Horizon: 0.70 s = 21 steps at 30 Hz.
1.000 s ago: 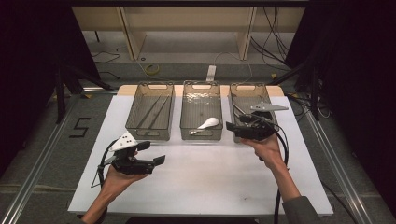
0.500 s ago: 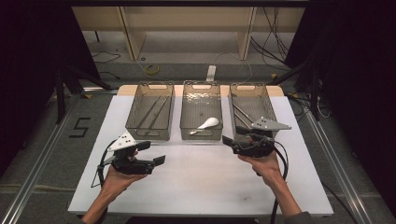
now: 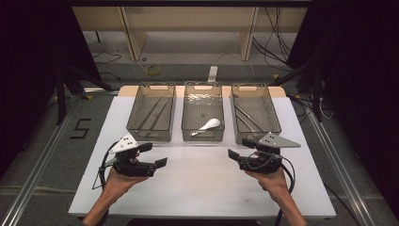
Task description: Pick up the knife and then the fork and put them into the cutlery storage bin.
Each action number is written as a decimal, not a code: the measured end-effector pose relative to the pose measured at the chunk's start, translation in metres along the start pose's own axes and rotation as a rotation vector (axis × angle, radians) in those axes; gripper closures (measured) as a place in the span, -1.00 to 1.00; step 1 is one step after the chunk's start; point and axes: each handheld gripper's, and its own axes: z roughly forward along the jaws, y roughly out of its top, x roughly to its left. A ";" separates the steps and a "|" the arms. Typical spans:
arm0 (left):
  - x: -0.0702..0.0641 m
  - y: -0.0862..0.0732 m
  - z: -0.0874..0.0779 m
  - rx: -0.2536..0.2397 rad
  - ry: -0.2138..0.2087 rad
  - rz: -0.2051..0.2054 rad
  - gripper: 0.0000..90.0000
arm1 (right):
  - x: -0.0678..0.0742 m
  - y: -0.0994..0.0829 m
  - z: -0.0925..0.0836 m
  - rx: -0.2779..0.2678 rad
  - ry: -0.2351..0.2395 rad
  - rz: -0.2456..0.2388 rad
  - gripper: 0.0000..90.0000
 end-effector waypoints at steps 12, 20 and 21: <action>-0.002 0.000 -0.001 -0.005 -0.017 0.000 -0.69 | 0.004 -0.021 -0.014 -0.008 -0.001 -0.010 -0.41; -0.006 0.000 -0.003 -0.022 -0.036 -0.004 -0.69 | 0.011 -0.032 -0.022 0.008 -0.016 -0.041 -0.44; -0.007 0.000 -0.003 -0.018 -0.039 0.000 -0.69 | 0.012 -0.033 -0.023 0.010 -0.018 -0.040 -0.44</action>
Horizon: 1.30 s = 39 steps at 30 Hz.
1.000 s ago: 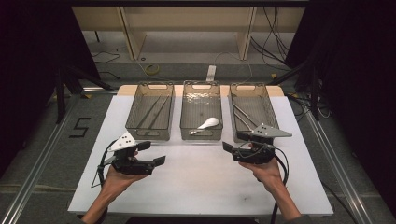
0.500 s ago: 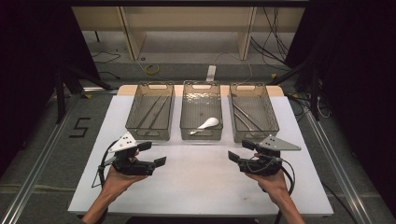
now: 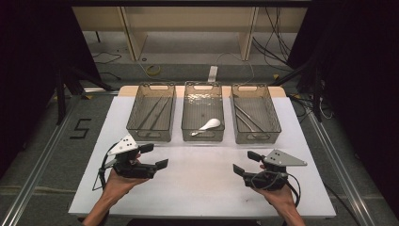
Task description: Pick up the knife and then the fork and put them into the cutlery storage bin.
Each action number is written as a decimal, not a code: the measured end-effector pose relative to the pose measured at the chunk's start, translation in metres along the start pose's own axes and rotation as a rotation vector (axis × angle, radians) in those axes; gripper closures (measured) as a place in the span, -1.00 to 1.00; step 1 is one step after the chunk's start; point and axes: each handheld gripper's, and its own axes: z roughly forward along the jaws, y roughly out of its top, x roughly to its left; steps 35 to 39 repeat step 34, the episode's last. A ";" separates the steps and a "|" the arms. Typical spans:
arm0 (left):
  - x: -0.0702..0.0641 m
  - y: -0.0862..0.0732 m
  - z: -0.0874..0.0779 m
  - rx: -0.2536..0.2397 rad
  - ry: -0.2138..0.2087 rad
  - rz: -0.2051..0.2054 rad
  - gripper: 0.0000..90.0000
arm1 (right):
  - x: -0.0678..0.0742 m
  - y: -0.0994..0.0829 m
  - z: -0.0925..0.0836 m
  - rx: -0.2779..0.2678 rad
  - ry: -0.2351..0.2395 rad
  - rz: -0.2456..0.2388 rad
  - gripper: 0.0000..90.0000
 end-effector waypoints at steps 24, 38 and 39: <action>-0.002 -0.004 -0.003 0.004 0.005 -0.001 -0.69 | 0.000 -0.013 -0.006 0.016 -0.027 0.026 -0.49; -0.003 -0.003 -0.003 -0.002 -0.001 0.004 -0.69 | -0.001 -0.012 -0.007 0.017 -0.038 0.029 -0.51; -0.003 -0.003 -0.003 -0.002 -0.001 0.004 -0.69 | -0.001 -0.012 -0.007 0.017 -0.038 0.029 -0.51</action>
